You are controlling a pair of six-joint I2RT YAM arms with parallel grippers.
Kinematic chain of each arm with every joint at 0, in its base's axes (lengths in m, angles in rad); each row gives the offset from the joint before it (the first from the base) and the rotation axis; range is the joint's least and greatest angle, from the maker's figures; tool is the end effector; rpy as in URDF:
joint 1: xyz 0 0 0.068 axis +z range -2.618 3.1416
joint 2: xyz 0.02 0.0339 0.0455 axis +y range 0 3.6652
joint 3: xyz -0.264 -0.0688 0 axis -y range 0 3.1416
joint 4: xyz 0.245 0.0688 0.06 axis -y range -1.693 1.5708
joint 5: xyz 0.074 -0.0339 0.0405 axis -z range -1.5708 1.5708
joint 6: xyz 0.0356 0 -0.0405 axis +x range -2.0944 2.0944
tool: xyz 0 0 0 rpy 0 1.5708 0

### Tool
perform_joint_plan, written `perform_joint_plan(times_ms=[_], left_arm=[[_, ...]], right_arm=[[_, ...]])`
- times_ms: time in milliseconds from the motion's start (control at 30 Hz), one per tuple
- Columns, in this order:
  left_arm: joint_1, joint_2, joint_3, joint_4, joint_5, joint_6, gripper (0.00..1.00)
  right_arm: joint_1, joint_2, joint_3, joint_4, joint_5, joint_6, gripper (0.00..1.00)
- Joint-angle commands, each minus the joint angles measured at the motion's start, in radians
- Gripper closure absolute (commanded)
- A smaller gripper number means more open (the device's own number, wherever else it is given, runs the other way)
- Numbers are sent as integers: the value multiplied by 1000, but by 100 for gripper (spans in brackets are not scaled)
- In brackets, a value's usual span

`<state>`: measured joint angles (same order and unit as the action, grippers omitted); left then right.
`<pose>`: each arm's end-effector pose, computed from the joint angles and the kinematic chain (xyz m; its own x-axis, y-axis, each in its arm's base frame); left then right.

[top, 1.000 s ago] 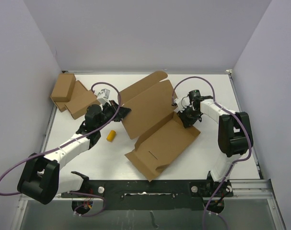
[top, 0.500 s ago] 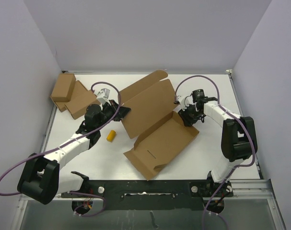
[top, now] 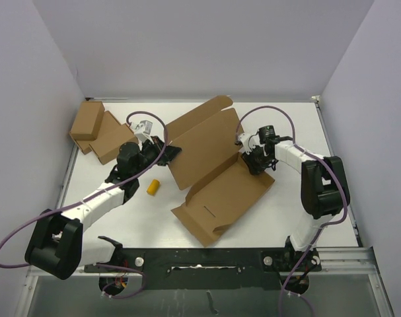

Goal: Fold the paper box

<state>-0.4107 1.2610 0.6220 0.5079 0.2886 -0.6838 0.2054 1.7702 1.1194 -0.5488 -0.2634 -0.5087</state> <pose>0.2519 -0.1207 0.2528 -0.4981 -0.4436 -0.7450 0.4215 0.6270 -0.6552 0.3338 0.0790 0.1706 -0.6558 -0.6170 -0.4350 -0.6971 0.7161 0.0352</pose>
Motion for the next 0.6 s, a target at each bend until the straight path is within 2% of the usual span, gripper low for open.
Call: perform_joint_plan(times_ms=[0, 100, 167, 300, 333, 433, 500, 567], left_arm=[[5, 12, 50, 57, 13, 16, 100], [5, 13, 51, 55, 13, 18, 100], [6, 13, 53, 57, 13, 19, 100], [5, 14, 58, 57, 19, 22, 100], [6, 14, 60, 57, 21, 25, 100], [8, 18, 70, 55, 33, 40, 100], [15, 27, 78, 58, 50, 51, 100], [28, 43, 89, 64, 73, 58, 100]], right_arm=[[14, 14, 3, 52, 46, 16, 82], [15, 18, 2, 55, 86, 17, 96], [14, 18, 0, 55, 104, 18, 100], [12, 24, 12, 30, 83, 14, 100], [9, 21, 19, 17, 60, 14, 96], [-1, -19, 26, 1, -3, 18, 59], [-12, -63, 27, -7, -51, 24, 48], [-23, -108, 28, -18, -99, 26, 42]])
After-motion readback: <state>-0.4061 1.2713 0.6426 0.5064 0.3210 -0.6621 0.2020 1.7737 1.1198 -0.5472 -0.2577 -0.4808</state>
